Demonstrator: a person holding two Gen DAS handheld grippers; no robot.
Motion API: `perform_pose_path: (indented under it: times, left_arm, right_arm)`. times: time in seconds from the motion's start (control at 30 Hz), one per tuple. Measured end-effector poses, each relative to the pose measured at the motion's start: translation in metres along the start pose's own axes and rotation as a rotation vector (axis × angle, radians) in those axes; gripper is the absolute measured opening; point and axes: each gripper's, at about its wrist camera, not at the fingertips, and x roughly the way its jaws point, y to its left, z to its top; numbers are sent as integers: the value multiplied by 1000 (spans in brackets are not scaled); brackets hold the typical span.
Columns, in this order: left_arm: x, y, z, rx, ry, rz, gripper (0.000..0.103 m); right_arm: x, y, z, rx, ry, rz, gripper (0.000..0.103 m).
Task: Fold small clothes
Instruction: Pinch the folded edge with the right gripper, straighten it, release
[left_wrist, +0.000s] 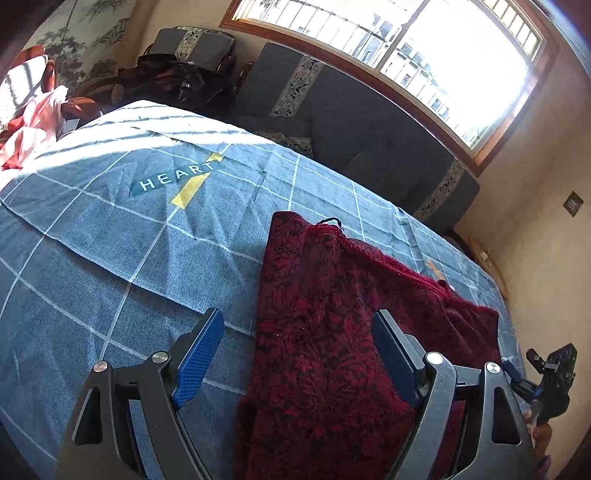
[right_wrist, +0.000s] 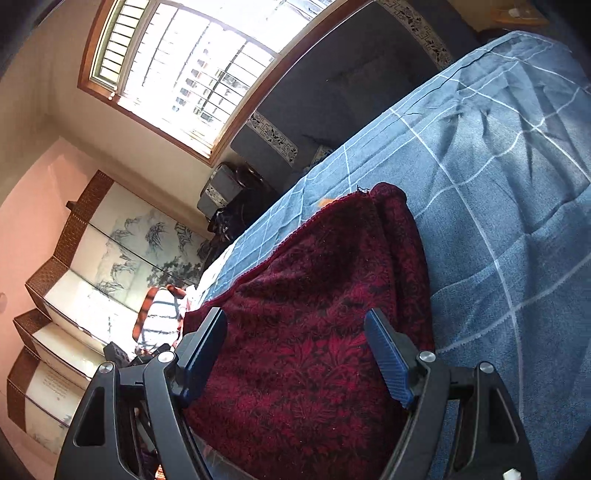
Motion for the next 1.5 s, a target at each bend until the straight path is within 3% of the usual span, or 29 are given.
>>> perform_pose_path:
  times: [0.13,0.3,0.4,0.47,0.53,0.63,0.73,0.83,0.9,0.97,1.07,1.2,1.27,1.33,1.5]
  left_arm:
    - [18,-5,11,75,24,65,82]
    - [40,-6,19,89,98,51,82]
    - [48,-10,19,124,91,102,82]
    - [52,-11,19,138,74,137,78]
    - [56,-9,18,143,66,166,72]
    - [61,-6,12,139,57,182,71]
    - [63,1,5,119,18,166,71]
    - [60,17,4,19,8,111,74]
    - [57,26,4,-28,-3,100,76]
    - [56,31,3,-56,-7,100,77]
    - [52,27,1,-50,-37,124,77]
    - [45,16,-5,-5,-88,184,77]
    - [44,12,-6,12,-95,206,77]
    - [43,11,-7,16,-103,217,77]
    - [39,13,-9,10,-123,207,78]
  right_arm:
    - [1,-1,7,-23,-14,-54,76]
    - [0,-24,24,4,-32,-122,76]
    - [6,-30,34,1,-37,-136,75]
    - [12,-31,40,-11,-38,-142,68]
    - [20,-29,45,-31,-28,-150,38]
    - [36,-25,50,-72,8,-199,21]
    - [50,-22,47,-162,38,-370,11]
    - [55,-34,43,-145,64,-395,9]
    - [45,-34,45,-126,25,-327,10]
    - [31,-37,50,-64,-8,-254,17]
    - [24,-43,58,11,-32,-190,23]
    - [37,-32,61,-34,5,-202,30]
    - [50,-29,60,-62,36,-269,32]
    - [54,-26,59,-90,25,-302,7]
    - [29,-13,60,-134,-85,-328,6]
